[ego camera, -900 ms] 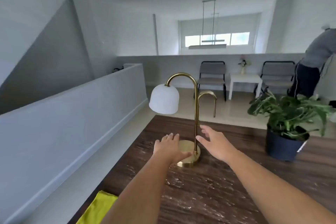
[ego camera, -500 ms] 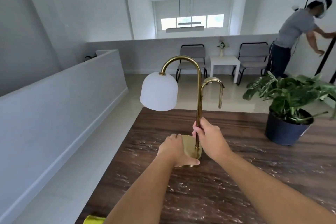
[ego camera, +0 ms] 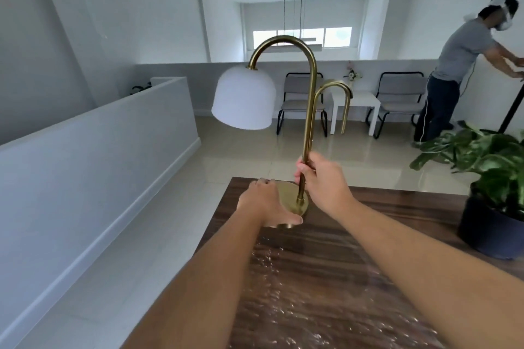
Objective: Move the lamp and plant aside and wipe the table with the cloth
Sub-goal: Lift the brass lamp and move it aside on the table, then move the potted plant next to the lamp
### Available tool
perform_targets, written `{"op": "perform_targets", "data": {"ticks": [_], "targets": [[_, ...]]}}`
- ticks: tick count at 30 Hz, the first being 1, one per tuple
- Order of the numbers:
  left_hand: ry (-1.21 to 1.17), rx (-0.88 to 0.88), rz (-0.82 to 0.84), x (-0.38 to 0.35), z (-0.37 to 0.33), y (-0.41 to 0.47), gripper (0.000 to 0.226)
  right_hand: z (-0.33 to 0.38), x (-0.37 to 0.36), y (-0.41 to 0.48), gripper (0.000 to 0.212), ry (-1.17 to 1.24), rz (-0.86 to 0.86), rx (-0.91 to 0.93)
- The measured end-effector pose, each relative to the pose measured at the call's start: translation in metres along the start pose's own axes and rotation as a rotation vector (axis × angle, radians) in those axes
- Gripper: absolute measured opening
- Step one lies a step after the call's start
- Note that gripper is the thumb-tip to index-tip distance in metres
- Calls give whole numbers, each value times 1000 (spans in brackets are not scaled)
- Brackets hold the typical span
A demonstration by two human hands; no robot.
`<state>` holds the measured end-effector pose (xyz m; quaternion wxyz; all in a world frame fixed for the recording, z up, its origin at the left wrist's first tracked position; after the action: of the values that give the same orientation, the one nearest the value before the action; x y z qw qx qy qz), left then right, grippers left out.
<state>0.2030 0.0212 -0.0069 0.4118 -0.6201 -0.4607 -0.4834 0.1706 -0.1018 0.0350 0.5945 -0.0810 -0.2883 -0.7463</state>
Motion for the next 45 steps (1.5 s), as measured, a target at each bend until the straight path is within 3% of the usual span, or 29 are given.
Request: {"op": "perform_targets", "data": {"ticks": [12,23,30,38,45], "targets": [[-49,103,28,-32,66,60,112,-31,-80,53,13,22,18,-15],[-158,89,71,-41,70,57,110,-38,-81,48,22,-137,16,48],[-132,83,-49,-35,63,32,96,-44,-47,22,39,-126,11,-39],[-353,-99,-136,-13,-30,-27,68,-42,59,-31,44,-111,-56,-56],[-643,-207,40,-37,-174,-64,73,-90,187,-126,40,-83,-213,-193]]}}
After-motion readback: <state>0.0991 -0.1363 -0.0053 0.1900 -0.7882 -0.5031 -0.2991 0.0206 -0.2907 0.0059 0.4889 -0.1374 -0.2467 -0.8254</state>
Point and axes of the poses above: each hand's wrist, its own y-axis towards the middle knuckle, its own x-axis out of the back of the hand, z = x × y, the point moved 5 cm from there along y, towards the middle knuckle, and after that the axes turned 5 degrees about x, right-handed, at the moved point
